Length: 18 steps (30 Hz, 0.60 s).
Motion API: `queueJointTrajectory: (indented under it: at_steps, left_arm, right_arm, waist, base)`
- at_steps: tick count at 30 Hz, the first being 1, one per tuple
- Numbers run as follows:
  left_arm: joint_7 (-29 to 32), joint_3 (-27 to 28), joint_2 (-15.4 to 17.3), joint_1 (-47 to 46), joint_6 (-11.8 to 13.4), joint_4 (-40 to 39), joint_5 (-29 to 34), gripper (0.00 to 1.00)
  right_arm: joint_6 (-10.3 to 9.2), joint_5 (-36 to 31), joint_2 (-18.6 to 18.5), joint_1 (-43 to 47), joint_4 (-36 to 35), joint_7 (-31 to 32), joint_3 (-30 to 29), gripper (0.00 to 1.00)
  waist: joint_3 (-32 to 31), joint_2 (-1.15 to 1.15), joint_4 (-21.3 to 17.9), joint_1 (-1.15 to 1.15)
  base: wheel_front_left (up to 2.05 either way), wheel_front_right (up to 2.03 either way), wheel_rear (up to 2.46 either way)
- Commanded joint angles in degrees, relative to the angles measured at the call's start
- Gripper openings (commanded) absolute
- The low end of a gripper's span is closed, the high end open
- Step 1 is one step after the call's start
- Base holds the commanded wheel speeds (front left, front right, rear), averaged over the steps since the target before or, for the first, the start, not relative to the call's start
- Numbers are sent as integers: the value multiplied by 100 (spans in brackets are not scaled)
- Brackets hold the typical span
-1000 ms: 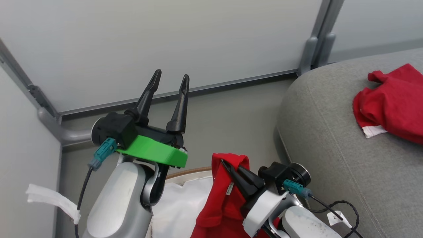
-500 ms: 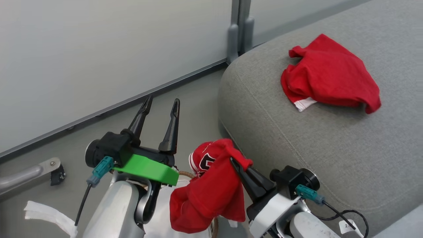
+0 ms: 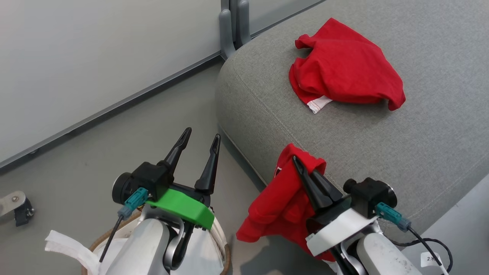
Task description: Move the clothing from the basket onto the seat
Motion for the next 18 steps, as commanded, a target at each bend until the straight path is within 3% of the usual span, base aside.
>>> queueJointTrajectory:
  at_steps: [1,6,12,18]
  left_arm:
    - [5,-25,58,-27,-19,38,-25,100]
    - [5,-154,118,20,-19,62,-44,100]
    - [5,-90,223,137,-18,-25,-3,100]
    - [5,31,383,80,-19,-229,111,100]
  right_arm:
    - [-7,-86,-7,-3,-104,-2,-91,0]
    - [-7,-519,-50,-517,-311,-2,-350,0]
    - [-8,-817,-685,-1774,-427,-2,-606,0]
    - [-8,-929,-1476,-3378,35,-2,-878,0]
  waist:
    - [105,0,-57,0]
    - [281,0,-79,0]
    - [588,0,-94,0]
    - [918,0,-92,0]
  base:
    - [0,0,0]
    - [0,0,0]
    - [0,0,0]
    - [0,0,0]
